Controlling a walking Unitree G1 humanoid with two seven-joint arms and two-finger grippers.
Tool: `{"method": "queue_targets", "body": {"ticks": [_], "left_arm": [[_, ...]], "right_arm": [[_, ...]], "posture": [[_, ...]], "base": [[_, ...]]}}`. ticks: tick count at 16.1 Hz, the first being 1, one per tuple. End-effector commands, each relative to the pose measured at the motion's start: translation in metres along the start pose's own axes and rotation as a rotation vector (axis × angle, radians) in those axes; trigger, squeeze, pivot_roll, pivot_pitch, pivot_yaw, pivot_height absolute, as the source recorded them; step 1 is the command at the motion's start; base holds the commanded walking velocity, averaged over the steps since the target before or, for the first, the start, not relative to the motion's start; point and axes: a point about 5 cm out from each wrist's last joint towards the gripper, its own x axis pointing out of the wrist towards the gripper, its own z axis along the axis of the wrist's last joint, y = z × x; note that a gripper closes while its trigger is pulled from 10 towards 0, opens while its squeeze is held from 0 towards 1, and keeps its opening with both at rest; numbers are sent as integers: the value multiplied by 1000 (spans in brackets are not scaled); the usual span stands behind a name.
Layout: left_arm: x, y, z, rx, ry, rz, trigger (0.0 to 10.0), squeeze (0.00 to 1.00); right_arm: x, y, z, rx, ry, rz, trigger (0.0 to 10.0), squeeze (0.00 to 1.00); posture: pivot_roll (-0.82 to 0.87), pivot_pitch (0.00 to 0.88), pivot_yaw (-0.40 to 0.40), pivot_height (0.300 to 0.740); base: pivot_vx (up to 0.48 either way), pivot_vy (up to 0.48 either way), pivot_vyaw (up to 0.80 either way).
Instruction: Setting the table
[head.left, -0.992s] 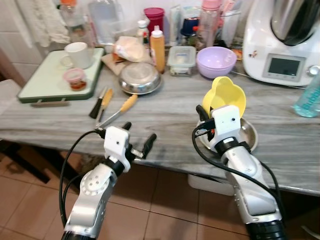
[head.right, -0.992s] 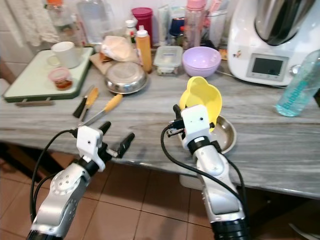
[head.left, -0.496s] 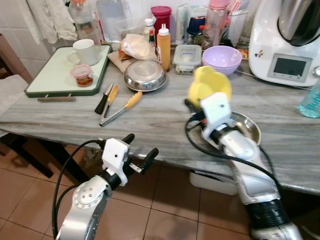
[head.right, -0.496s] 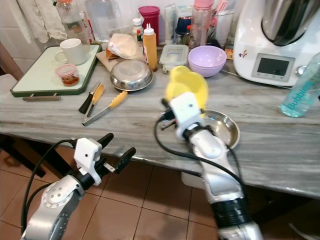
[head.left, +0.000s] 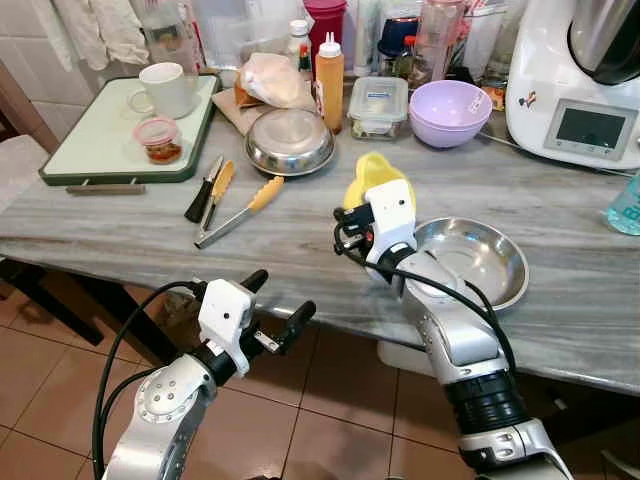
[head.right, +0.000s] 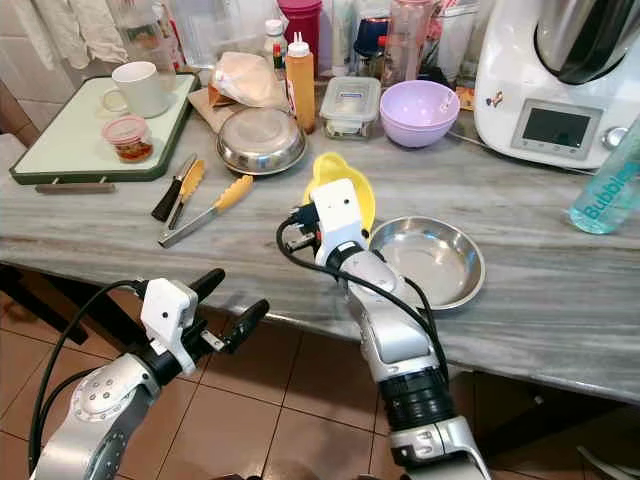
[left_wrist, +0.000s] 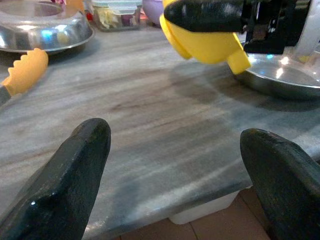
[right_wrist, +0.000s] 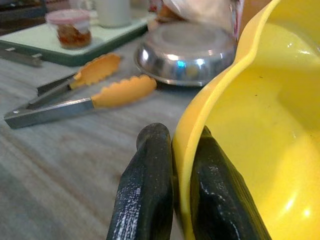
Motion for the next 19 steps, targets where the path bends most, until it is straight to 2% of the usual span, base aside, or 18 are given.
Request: {"method": "queue_targets", "body": {"ticks": [1,5,7,8,9,19], "left_arm": [[-1,-3,3,4,1,-28,10000,0],[-1,-5,2,-9,18,-52,10000,0],[1,-6,1,-18,26,-59,10000,0],[1,-6,1,-21,29,-64,10000,0],[2,-7,0,-25,35,-72,10000,0],[5,-5,5,-35,16,-106,10000,0]], "right_arm": [[3,0,1,24,30,-10,10000,0],[2,6,-3,61,102,-44,10000,0],[1,4,-8,67,121,-75,10000,0],[1,2,-10,93,138,-83,10000,51],[1,-1,-10,107,149,-98,10000,1000],[4,-15,-4,107,154,-149,10000,1000]], "posture": [[-10,138,50,740],[-12,136,52,740],[-14,134,55,740],[-14,134,55,740],[-15,133,56,740],[-15,120,56,740]], "base": [[0,0,0],[0,0,0],[0,0,0],[0,0,0],[0,0,0],[0,0,0]]}}
